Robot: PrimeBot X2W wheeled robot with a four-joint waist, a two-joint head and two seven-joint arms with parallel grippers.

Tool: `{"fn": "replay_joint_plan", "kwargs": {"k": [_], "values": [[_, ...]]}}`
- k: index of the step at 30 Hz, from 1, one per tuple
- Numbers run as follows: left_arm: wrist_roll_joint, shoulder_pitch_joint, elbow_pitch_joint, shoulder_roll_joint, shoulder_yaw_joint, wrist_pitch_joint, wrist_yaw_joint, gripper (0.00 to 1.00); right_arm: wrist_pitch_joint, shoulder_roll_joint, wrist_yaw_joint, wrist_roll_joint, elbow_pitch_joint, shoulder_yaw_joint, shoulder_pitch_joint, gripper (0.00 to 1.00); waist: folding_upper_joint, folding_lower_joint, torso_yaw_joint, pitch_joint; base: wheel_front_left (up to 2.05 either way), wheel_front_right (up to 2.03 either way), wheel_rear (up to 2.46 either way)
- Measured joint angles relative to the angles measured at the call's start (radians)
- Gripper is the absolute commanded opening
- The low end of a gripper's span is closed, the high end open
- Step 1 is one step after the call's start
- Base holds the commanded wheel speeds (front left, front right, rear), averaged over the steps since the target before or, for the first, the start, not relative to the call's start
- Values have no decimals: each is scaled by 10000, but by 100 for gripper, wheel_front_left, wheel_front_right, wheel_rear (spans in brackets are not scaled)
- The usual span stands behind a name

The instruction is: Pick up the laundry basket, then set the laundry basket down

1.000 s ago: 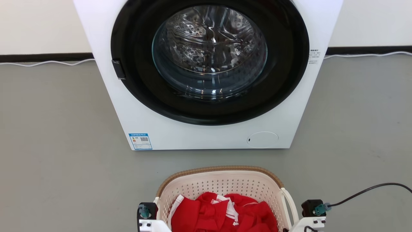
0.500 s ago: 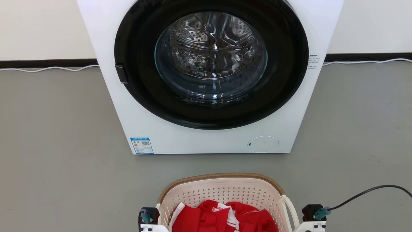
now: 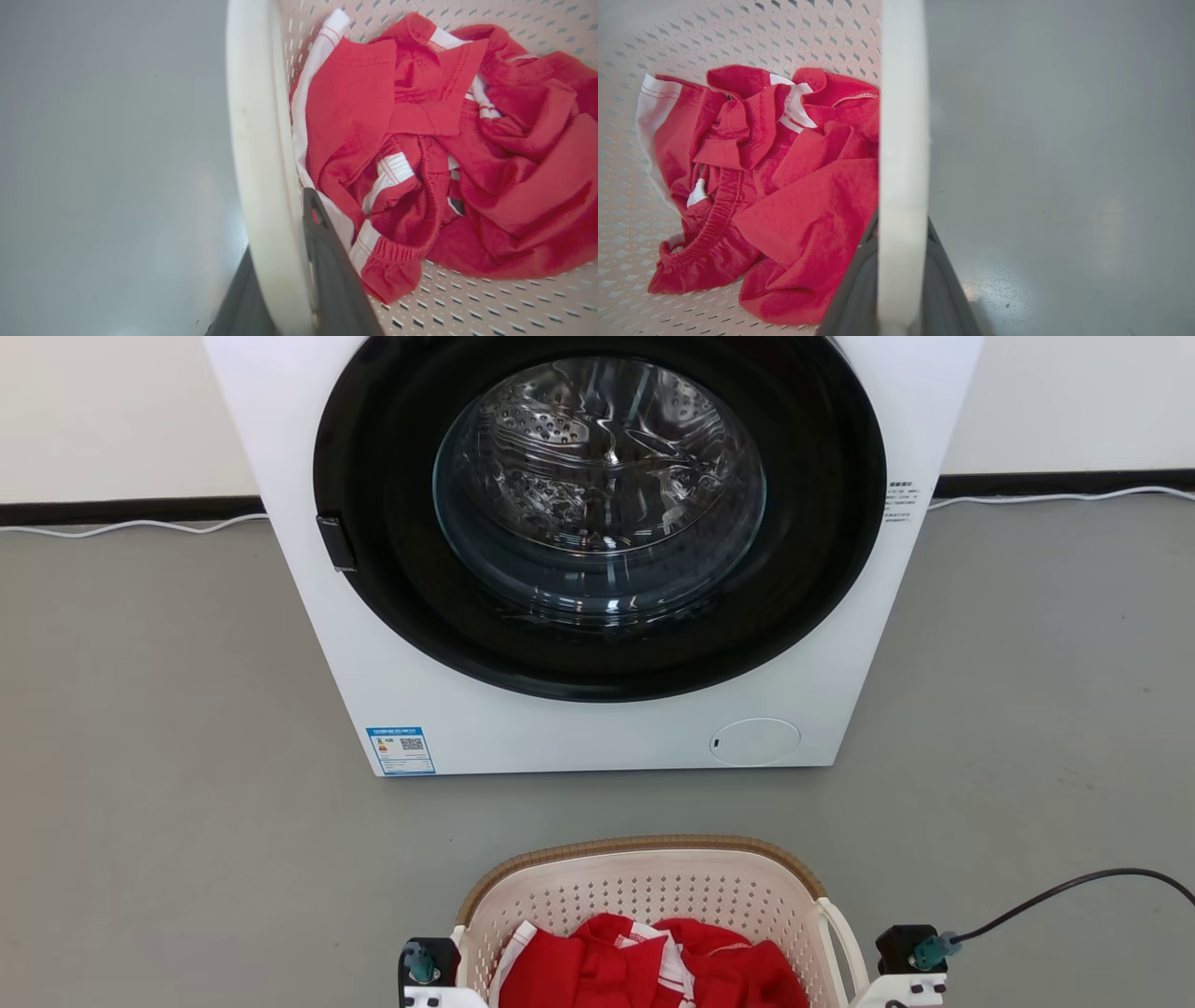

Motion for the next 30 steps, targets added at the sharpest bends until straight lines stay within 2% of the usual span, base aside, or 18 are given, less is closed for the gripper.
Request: {"fn": "replay_joint_plan", "kwargs": {"k": [24,30], "values": [[-518,-126,196,-21,-502,-224,-2,0,84,23,38,-161,-2,-203,-4,0,0,0,-87,73,0,0,0],[-527,-321,236,-17,-610,-456,-4,0,-192,21,36,10,-21,-56,-64,0,0,0,-67,305,0,0,0]]}}
